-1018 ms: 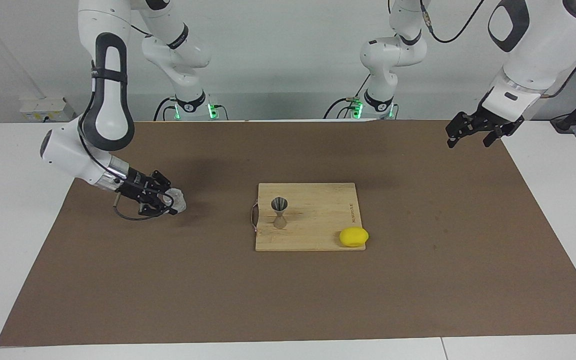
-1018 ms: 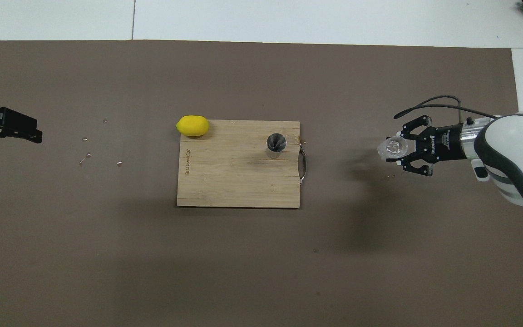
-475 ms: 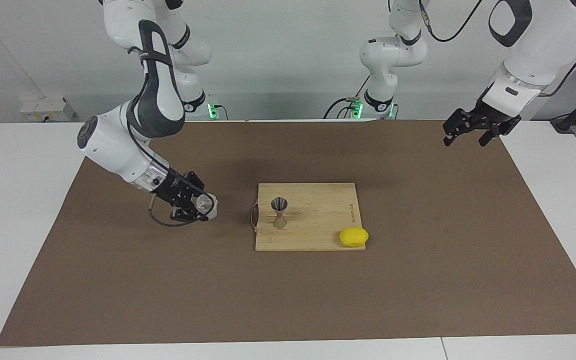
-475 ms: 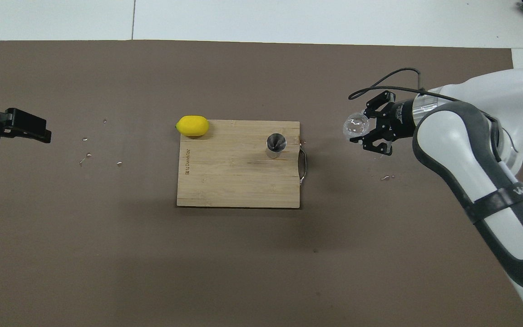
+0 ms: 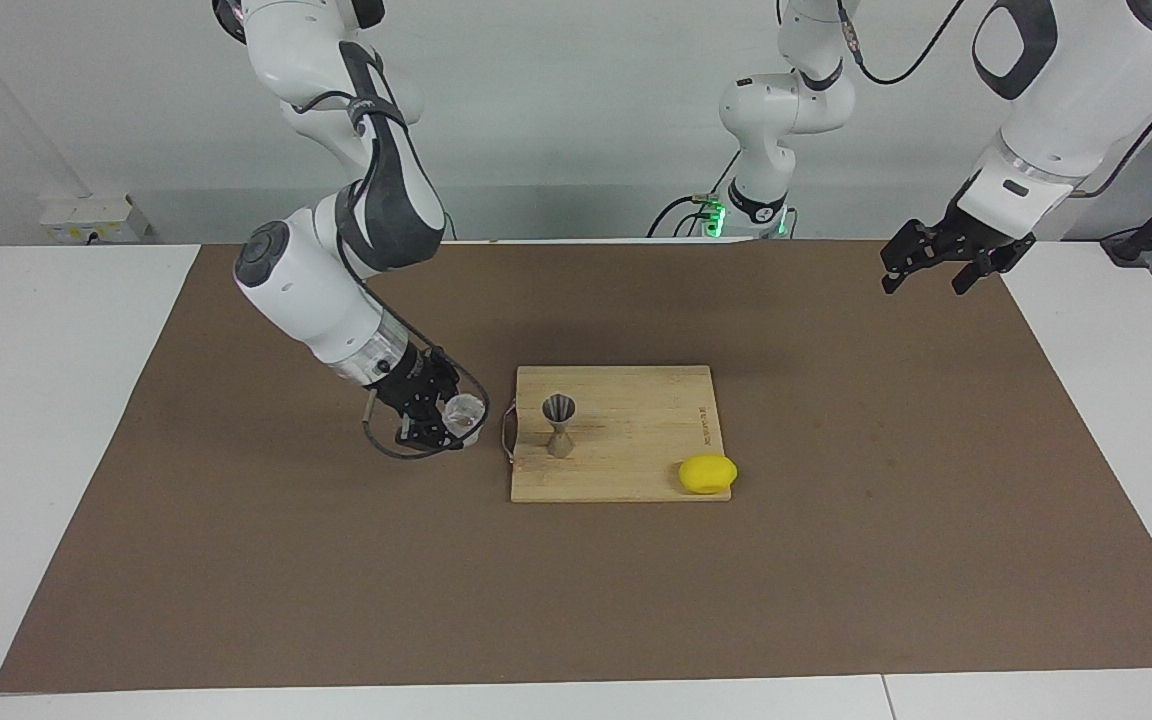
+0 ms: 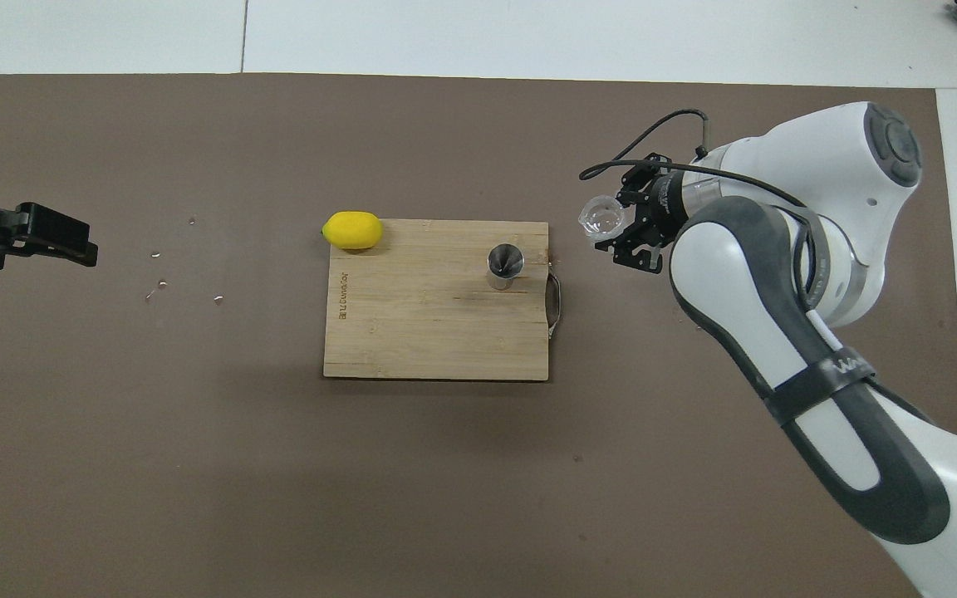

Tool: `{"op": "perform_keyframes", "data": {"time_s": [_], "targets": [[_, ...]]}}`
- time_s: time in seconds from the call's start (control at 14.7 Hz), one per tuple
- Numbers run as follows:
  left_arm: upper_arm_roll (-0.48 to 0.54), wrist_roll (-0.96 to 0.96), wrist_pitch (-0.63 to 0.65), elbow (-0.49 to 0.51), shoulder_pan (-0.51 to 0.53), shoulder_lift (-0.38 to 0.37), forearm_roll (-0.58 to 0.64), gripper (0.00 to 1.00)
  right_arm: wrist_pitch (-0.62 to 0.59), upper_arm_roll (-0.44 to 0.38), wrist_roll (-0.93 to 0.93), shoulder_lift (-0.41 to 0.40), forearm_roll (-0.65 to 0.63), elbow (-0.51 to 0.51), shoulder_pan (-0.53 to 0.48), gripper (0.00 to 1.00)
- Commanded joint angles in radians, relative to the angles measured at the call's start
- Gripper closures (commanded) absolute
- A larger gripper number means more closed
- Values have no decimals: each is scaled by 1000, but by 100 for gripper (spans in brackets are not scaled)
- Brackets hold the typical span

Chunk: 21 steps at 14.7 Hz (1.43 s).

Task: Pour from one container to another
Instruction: 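Lift the glass cup with the right gripper and carry it over the steel cup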

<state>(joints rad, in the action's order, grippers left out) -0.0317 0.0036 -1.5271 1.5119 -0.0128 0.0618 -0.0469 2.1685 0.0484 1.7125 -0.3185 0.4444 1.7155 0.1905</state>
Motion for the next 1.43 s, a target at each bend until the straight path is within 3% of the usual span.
{"op": "perform_keyframes", "data": {"time_s": [0.0, 0.27, 0.48, 1.36], "targets": [[-8, 9, 63, -24, -3, -30, 92, 0, 8, -1, 45, -27, -67, -36, 42, 100], [-10, -5, 61, -32, 2, -30, 64, 0, 10, -1, 117, -62, -128, -100, 85, 100], [-8, -5, 58, -32, 27, -30, 10, 0, 27, -1, 122, -62, -188, -100, 124, 100], [-10, -1, 56, 20, 17, -56, 16, 0, 14, -2, 128, -59, -443, -97, 198, 100]]}}
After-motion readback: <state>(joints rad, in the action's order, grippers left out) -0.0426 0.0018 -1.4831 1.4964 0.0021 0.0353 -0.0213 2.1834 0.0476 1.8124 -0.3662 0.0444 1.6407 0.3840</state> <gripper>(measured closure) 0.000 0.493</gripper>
